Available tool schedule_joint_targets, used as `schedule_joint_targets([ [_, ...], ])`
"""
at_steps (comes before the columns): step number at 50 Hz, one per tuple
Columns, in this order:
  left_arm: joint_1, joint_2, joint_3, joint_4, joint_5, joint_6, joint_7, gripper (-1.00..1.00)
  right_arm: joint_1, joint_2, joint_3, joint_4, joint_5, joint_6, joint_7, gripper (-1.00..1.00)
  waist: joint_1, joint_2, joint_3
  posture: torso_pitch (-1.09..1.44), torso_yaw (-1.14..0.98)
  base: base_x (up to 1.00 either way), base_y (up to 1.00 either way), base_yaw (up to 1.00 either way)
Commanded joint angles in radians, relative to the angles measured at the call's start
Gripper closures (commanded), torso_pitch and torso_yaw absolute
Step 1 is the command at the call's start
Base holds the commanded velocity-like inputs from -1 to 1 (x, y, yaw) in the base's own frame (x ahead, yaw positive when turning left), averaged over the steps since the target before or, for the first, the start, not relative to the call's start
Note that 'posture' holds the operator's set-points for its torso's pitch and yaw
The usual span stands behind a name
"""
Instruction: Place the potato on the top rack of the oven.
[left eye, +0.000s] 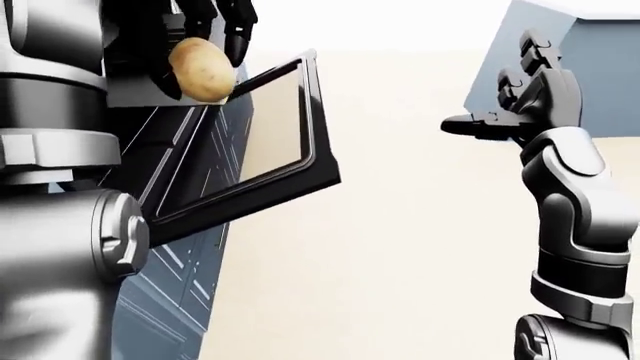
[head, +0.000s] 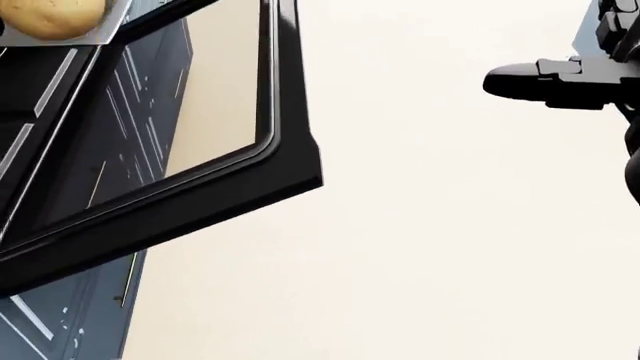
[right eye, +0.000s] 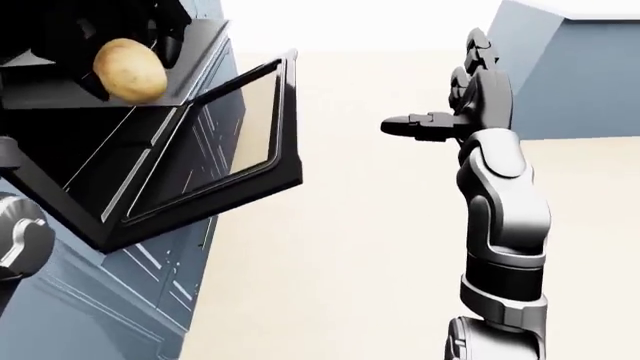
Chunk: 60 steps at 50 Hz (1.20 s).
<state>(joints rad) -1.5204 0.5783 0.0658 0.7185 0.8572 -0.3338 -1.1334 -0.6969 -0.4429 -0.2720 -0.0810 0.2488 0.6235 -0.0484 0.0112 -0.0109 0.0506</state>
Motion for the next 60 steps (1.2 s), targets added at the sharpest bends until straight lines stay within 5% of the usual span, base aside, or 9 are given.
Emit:
schedule_joint_targets([
  [1, -0.047, 0.014, 0.018, -0.047, -0.017, 0.001, 0.014, 0.95, -0.035, -0.016, -0.017, -0.040, -0.002, -0.031, -0.003, -1.00, 0.001, -0.010, -0.034, 0.00, 0.00, 0.00, 0.23, 0.00],
  [6, -0.046, 0.012, 0.017, -0.047, -0.018, 0.003, 0.017, 0.95, -0.036, -0.016, -0.017, -0.054, 0.003, -0.024, -0.002, -1.00, 0.002, -0.018, -0.047, 0.00, 0.00, 0.00, 0.24, 0.00],
  [9, -0.048, 0.007, 0.014, -0.041, -0.015, 0.003, 0.022, 0.95, -0.039, -0.018, -0.018, -0.056, 0.004, -0.019, -0.003, -1.00, -0.005, 0.012, -0.030, 0.00, 0.00, 0.00, 0.27, 0.00],
  [11, -0.055, 0.007, 0.014, -0.036, -0.015, 0.001, 0.022, 0.95, -0.034, -0.015, -0.016, -0.046, 0.001, -0.030, -0.003, -1.00, -0.008, 0.074, -0.043, 0.00, 0.00, 0.00, 0.27, 0.00],
  [22, -0.044, 0.010, 0.014, -0.049, -0.011, 0.001, 0.022, 0.95, -0.038, 0.002, -0.040, -0.059, 0.034, -0.002, -0.009, -1.00, 0.011, -0.034, -0.004, 0.00, 0.00, 0.00, 0.05, 0.00],
  [25, -0.052, 0.007, 0.013, -0.039, -0.009, -0.001, 0.024, 0.95, -0.035, -0.012, -0.025, -0.045, 0.021, -0.024, -0.015, -1.00, 0.008, 0.010, -0.010, 0.00, 0.00, 0.00, -0.34, 0.00],
  [30, -0.076, 0.010, 0.011, -0.019, -0.006, -0.006, 0.023, 0.95, -0.034, -0.012, -0.021, -0.051, 0.026, -0.022, -0.016, -1.00, 0.025, -0.074, 0.009, 0.00, 0.00, 0.00, 0.00, 0.00],
  [37, -0.095, 0.007, 0.008, 0.001, 0.002, -0.006, 0.028, 0.95, -0.034, -0.016, -0.018, -0.053, 0.027, -0.018, -0.017, -1.00, 0.011, -0.031, -0.013, 0.00, 0.00, 0.00, 0.00, 0.00],
  [60, -0.094, 0.019, 0.010, 0.040, 0.014, -0.012, 0.049, 0.95, -0.015, -0.003, -0.014, -0.030, 0.007, -0.052, 0.010, -1.00, 0.004, -0.014, -0.035, 0.00, 0.00, 0.01, 0.00, 0.00],
])
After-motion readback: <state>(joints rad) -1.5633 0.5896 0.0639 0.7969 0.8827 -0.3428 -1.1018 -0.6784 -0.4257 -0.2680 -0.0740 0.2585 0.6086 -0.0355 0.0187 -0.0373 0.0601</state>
